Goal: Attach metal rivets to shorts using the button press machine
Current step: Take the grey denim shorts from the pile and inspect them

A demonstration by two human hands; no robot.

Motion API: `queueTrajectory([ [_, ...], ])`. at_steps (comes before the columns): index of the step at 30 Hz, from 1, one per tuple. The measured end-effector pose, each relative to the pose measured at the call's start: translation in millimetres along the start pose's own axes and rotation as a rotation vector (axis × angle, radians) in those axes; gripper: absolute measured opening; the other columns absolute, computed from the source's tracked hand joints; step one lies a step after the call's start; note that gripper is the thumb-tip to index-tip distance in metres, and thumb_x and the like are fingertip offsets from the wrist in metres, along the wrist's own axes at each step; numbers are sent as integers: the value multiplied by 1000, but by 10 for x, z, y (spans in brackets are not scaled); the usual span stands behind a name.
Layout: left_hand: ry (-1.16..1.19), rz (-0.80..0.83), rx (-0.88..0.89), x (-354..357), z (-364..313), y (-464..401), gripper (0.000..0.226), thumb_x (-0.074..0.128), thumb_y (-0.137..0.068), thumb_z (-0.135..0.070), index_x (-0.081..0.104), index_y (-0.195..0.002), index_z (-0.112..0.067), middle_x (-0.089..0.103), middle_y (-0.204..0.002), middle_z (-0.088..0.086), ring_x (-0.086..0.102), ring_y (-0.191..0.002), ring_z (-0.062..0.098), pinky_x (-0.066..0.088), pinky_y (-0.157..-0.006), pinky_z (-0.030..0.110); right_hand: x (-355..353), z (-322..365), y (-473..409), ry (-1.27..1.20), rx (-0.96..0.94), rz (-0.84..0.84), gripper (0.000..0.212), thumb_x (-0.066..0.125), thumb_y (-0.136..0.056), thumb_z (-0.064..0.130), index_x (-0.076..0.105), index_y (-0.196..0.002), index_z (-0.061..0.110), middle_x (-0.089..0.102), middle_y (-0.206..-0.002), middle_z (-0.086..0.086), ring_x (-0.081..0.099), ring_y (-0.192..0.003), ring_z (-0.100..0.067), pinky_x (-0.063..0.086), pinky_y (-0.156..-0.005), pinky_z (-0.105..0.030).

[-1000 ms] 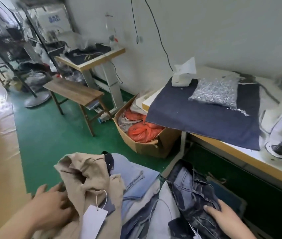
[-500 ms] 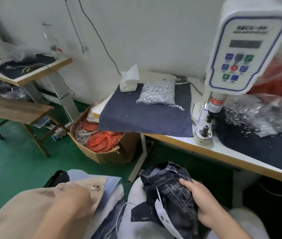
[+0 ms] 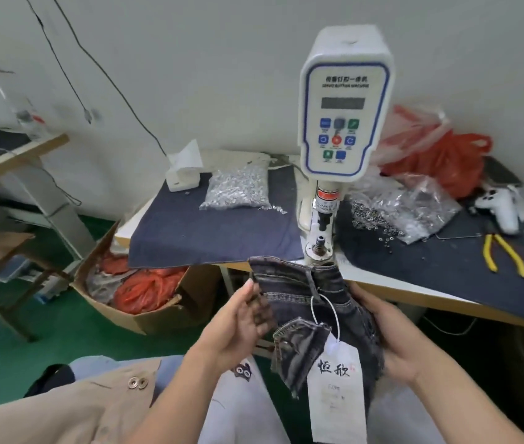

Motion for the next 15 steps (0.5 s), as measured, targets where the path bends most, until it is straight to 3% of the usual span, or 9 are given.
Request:
queueTrajectory([
  [2, -82, -3, 45, 88, -90, -37, 69, 72, -83, -63, 63, -138, -22, 70, -137, 11, 64, -130, 31, 39, -118, 55, -111, 84, 5, 100, -21, -84, 54, 57, -100, 46, 65, -135, 5, 61, -139, -24, 60, -129, -39, 45, -113, -52],
  [4, -122, 23, -6, 234, -52, -62, 65, 78, -86, -52, 55, -141, -28, 71, -135, 7, 68, -125, 30, 44, -115, 59, -140, 76, -2, 185, -18, -135, 55, 58, -96, 52, 72, -126, 9, 66, -134, -20, 65, -122, -37, 53, -103, -47],
  [6, -46, 15, -41, 367, 13, -84, 48, 73, -98, -34, 54, -141, -25, 73, -132, 9, 71, -120, 33, 53, -105, 57, -101, 73, -15, 272, -24, -150, 58, 55, -94, 62, 75, -123, 16, 68, -132, -15, 67, -121, -34, 50, -106, -45],
  [9, 44, -131, 37, 331, -55, -106, 34, 62, -106, -20, 59, -138, -12, 76, -123, 14, 75, -112, 34, 60, -92, 48, -62, 209, 33, 477, -51, -227, 77, 41, -86, 85, 68, -133, 30, 69, -134, -2, 64, -126, -27, 39, -116, -48],
  [11, 123, -203, 91, 270, -159, -74, 30, 62, -106, -20, 62, -134, -10, 78, -119, 14, 77, -105, 32, 63, -81, 44, -99, 348, 104, 747, -131, -353, 98, 25, -79, 93, 54, -146, 29, 58, -147, 1, 52, -138, -25, 35, -118, -44],
  [13, 170, -254, 129, 235, -256, -16, 27, 63, -104, -22, 64, -129, -12, 79, -114, 13, 79, -98, 31, 65, -70, 40, -37, 485, 154, 1157, -274, -515, 111, 6, -75, 91, 50, -144, 16, 53, -148, -7, 46, -138, -29, 37, -111, -43],
  [15, 188, -252, 144, 266, -302, 21, 27, 64, -104, -23, 63, -128, -12, 80, -112, 13, 79, -95, 31, 65, -66, 39, 104, 515, 222, 1420, -416, -652, 105, 2, -76, 89, 45, -142, 20, 46, -141, -6, 38, -136, -30, 36, -110, -50],
])
Point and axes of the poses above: each hand's wrist, its own y-axis away from the middle knuckle, its own x-axis out of the palm, z = x × y, the point moved 6 cm from there along -y, towards the middle knuckle
